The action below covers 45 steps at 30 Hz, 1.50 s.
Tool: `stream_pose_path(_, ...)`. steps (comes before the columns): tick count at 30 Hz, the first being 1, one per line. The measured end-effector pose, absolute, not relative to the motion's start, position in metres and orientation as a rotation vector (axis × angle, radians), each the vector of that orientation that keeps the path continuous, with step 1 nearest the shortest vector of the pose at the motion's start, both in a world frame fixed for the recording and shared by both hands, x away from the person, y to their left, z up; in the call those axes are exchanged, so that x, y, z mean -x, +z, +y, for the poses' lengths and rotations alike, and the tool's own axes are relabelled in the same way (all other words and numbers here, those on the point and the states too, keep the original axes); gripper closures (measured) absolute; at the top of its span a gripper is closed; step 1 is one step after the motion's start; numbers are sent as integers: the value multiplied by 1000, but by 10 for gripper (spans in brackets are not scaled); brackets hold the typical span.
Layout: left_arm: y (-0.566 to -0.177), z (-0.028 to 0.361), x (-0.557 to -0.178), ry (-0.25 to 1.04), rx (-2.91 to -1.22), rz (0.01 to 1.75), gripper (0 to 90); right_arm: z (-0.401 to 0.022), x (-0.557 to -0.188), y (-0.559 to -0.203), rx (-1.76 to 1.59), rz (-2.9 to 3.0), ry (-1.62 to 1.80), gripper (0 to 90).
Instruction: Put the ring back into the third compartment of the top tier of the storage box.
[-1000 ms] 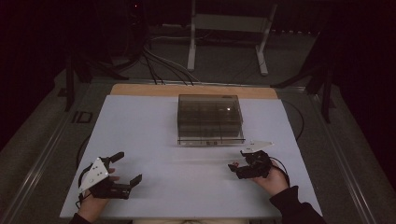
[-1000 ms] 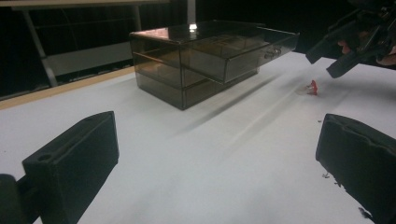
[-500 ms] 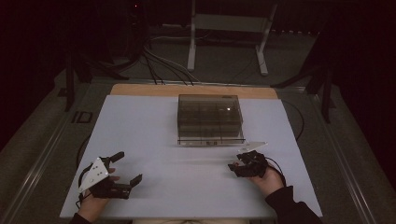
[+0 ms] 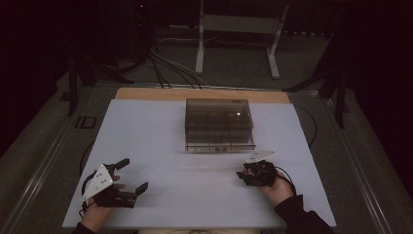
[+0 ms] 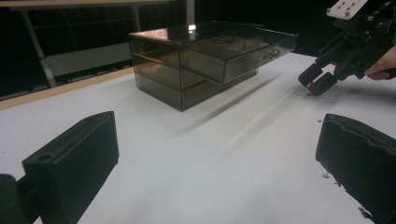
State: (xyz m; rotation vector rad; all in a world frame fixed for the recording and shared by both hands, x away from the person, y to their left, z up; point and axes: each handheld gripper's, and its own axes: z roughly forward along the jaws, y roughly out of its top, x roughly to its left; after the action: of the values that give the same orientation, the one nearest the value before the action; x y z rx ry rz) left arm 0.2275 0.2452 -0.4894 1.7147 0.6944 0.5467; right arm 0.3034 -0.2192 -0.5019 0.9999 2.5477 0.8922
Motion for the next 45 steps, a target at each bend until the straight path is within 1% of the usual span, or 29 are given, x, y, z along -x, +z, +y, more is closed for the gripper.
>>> stream_pose_path(6, -489, 245, -227, 548, -1715, 694, 2, -221, -305, -505, -975, 2540, 880, 566)
stream_pose_path(10, -489, 245, -227, 549, -1715, 693, 2, -220, -305, -506, -960, 2539, 861, 593)
stream_pose_path(18, -489, 246, -227, 548, -1716, 693, 2, -218, -305, -509, -931, 2548, 820, 608)
stream_pose_path(24, -489, 246, -227, 549, -1715, 693, 2, -217, -305, -509, -934, 2557, 822, 657)
stream_pose_path(31, -489, 245, -227, 550, -1717, 691, 2, -218, -306, -509, -958, 2563, 835, 675)
stream_pose_path(44, -489, 245, -227, 550, -1717, 694, 2, -218, -306, -506, -962, 2565, 831, 710)
stream_pose_path(45, -489, 245, -227, 550, -1718, 694, 2, -219, -305, -504, -958, 2564, 834, 722)
